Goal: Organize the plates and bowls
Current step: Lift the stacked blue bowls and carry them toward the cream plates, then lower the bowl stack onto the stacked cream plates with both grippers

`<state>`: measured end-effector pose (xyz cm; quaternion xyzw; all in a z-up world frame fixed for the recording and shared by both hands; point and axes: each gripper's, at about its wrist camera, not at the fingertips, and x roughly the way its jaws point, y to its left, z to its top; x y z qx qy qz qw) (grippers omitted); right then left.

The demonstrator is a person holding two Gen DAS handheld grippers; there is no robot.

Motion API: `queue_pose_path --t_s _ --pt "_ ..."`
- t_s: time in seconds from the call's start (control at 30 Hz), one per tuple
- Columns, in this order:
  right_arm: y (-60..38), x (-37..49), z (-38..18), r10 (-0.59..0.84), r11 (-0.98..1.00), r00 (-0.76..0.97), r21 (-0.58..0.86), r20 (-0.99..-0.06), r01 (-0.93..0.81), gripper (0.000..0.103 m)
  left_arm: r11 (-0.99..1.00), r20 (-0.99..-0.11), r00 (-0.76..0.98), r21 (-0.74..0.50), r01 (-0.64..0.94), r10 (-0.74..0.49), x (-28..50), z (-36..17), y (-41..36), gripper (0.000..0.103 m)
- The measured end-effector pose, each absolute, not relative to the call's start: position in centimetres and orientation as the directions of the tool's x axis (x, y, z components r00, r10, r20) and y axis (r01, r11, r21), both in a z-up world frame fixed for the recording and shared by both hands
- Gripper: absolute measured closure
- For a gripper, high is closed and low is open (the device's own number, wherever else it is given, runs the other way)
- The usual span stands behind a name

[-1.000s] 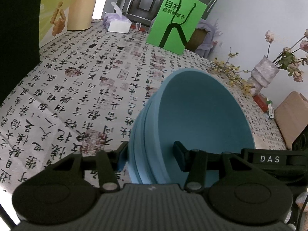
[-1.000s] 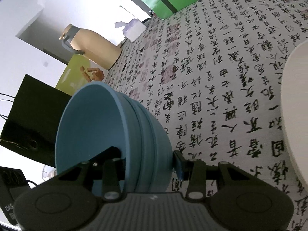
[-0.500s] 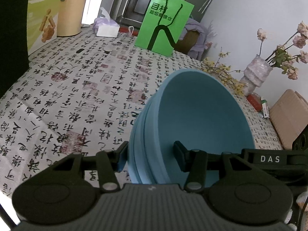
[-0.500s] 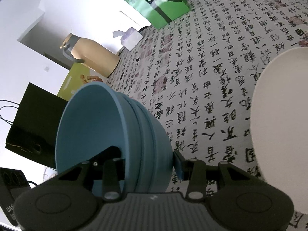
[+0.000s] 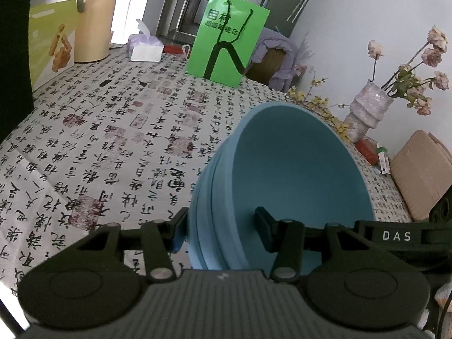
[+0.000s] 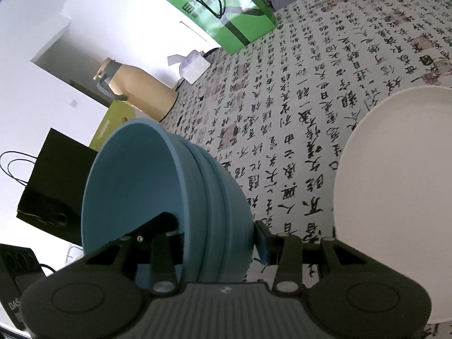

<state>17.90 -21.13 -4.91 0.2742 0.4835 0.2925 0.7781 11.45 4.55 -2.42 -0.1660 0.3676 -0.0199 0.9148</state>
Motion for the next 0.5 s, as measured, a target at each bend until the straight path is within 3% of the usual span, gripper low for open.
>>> queue_pose_path --t_s 0.5 --pt "-24.8 17.6 -5.1 0.727 0.657 0.400 0.734 -0.558 -0.170 0.062 0.958 -0.659 0.735 -0.283 -0.042 -0.162 11.9 -1.5 0.8 0.052"
